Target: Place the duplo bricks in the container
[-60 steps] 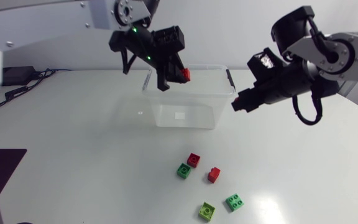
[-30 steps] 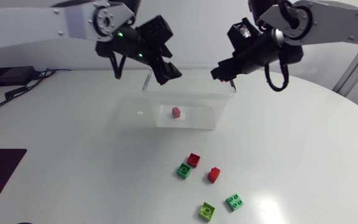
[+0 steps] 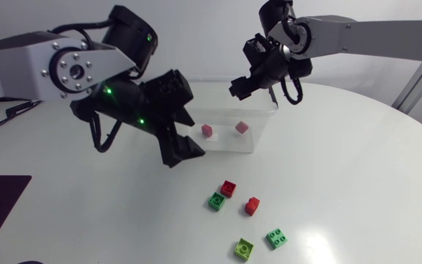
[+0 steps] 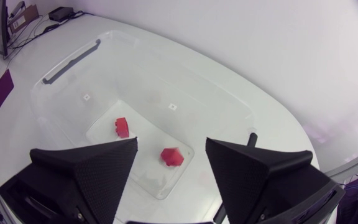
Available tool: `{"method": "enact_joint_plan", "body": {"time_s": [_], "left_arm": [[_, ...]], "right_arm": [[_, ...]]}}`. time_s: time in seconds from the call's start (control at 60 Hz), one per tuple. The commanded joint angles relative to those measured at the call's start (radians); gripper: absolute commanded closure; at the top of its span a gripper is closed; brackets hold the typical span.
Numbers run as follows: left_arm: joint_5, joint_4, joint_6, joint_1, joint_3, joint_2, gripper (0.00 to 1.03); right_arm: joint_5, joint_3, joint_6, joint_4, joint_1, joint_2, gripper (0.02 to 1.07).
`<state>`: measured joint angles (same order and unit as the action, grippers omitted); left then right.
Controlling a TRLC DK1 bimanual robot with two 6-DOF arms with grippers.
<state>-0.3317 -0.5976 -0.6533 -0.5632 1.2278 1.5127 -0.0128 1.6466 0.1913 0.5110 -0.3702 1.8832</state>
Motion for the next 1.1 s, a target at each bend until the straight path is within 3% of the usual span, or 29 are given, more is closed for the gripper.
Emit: {"method": "enact_joint_plan", "body": {"time_s": [0.0, 0.2, 0.4, 0.717, 1.083], "left_arm": [[-0.001, -0.022, 0.047, -0.037, -0.028, 0.03, 0.08], [-0.001, -0.09, 0.132, -0.126, -0.011, 0.13, 0.09], [0.031, -0.154, 0.233, -0.19, 0.042, 0.257, 0.11], [0.151, -0.153, 0.354, -0.237, 0.114, 0.411, 0.11], [0.257, -0.09, 0.432, -0.262, 0.156, 0.495, 0.14]], "right_arm": [[-0.004, -0.093, 0.022, -0.017, 0.008, -0.142, 0.12], [0.005, -0.396, 0.037, -0.034, 0.01, -0.452, 0.12], [0.01, -0.63, 0.076, -0.016, 0.011, -0.638, 0.12], [0.022, -0.915, 0.122, -0.111, -0.01, -0.699, 0.12], [0.054, -1.047, 0.171, -0.166, -0.053, -0.714, 0.12]]}}
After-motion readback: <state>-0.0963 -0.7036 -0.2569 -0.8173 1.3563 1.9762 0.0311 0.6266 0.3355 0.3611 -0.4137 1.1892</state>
